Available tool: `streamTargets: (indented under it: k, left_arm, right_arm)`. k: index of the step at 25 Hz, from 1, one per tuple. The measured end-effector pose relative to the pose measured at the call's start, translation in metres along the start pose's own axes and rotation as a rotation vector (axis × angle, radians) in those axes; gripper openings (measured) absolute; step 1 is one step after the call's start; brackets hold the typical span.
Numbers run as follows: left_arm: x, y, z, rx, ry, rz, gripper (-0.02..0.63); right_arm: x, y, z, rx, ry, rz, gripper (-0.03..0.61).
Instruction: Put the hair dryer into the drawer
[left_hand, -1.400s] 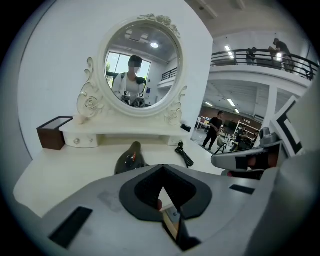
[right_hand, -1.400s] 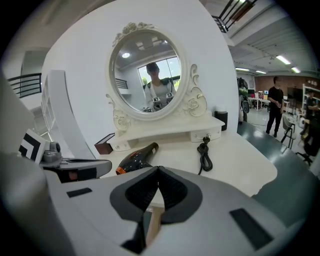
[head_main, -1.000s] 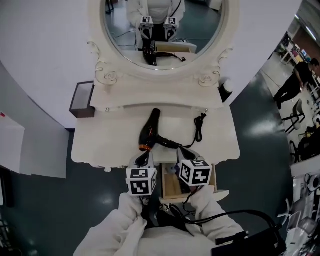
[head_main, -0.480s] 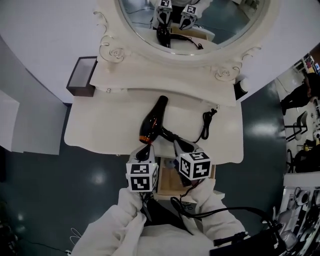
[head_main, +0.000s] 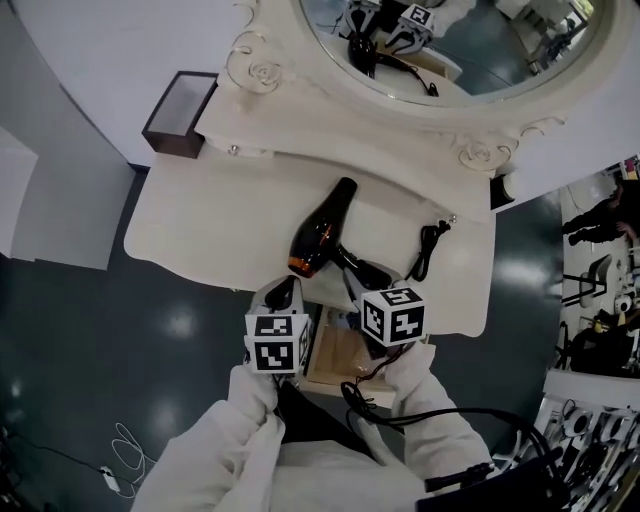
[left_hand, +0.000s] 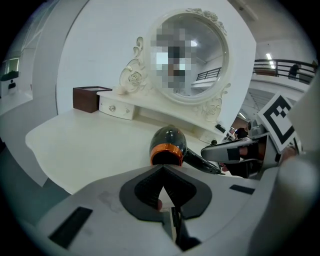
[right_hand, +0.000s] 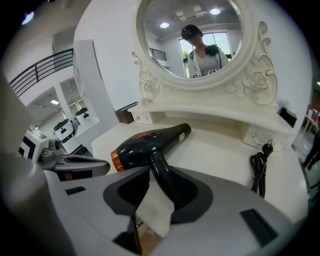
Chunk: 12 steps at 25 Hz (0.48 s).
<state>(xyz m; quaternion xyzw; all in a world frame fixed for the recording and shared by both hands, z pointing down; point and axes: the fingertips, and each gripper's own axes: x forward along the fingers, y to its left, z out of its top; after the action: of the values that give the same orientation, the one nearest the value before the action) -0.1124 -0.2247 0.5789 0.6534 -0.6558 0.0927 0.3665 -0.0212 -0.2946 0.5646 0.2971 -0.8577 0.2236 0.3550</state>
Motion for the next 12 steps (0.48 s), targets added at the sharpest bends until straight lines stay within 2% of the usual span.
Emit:
streamTargets:
  k: [5,12]
  left_arm:
    - [-0.003,0.02,0.003,-0.03,-0.005,0.034,-0.005]
    - [-0.001,0.045,0.006,-0.067,-0.006,0.062,-0.005]
  right_arm:
    - [0.013,0.007,0.006,-0.084,0.039,0.039,0.237]
    - [0.031,0.009,-0.001,-0.196,0.127,0.091,0.261]
